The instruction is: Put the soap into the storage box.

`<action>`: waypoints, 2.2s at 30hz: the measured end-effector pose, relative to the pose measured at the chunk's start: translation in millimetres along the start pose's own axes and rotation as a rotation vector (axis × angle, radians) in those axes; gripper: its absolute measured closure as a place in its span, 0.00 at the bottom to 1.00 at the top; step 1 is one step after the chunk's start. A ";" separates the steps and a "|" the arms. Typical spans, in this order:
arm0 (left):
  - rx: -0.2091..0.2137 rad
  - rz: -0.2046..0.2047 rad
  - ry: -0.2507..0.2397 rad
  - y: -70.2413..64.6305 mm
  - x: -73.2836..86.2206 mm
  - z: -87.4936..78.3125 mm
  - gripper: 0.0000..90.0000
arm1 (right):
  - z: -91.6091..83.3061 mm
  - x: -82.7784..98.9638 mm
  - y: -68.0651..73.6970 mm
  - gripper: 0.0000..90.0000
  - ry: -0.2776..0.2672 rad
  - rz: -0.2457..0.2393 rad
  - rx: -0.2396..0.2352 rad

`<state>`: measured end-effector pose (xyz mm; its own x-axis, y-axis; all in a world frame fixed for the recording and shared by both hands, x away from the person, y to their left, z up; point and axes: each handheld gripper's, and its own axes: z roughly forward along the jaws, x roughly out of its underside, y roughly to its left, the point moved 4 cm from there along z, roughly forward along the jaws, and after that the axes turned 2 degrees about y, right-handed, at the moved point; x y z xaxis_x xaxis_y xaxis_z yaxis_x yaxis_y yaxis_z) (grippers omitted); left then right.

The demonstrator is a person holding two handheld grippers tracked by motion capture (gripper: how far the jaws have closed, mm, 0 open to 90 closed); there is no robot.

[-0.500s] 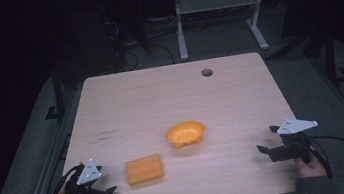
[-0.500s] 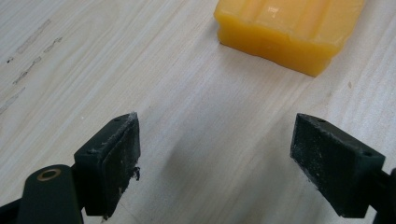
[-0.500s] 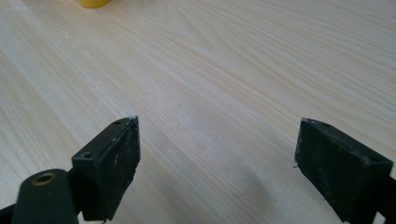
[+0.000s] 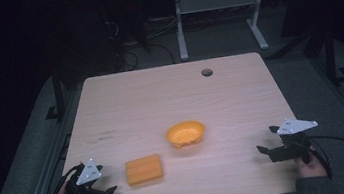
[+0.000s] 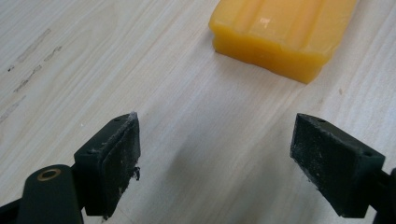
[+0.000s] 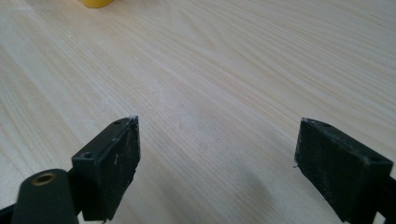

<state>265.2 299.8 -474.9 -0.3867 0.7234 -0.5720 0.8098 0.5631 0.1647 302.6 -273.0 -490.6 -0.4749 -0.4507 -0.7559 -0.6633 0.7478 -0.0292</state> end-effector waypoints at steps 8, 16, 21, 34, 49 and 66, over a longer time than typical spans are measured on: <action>0.004 0.007 -0.005 -1.5 -2.9 0.2 0.17 | 0.4 0.0 0.1 0.15 0.000 -0.004 -0.003; 0.015 0.018 -0.010 -4.2 -7.5 0.0 0.17 | 0.4 -0.1 0.1 0.15 -0.001 -0.007 -0.006; 0.013 0.042 0.005 -5.4 -11.6 0.9 0.17 | 0.4 0.6 0.4 0.15 0.004 -0.001 -0.007; 0.050 0.104 0.018 -9.7 -33.4 0.9 0.17 | 2.0 3.2 0.8 0.15 0.012 0.007 -0.014; 0.104 0.184 0.060 -14.2 -60.6 -0.8 0.17 | 2.3 4.0 0.8 0.15 0.014 0.004 -0.019; 0.164 0.266 0.127 -23.7 -88.2 18.6 0.17 | 2.2 4.0 1.2 0.15 0.015 0.001 -0.024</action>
<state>288.3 215.3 -443.3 -0.1957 0.8860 -0.4203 0.9459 0.2836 0.1576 301.2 -272.9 -495.0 -0.4842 -0.4573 -0.7459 -0.6762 0.7366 -0.0128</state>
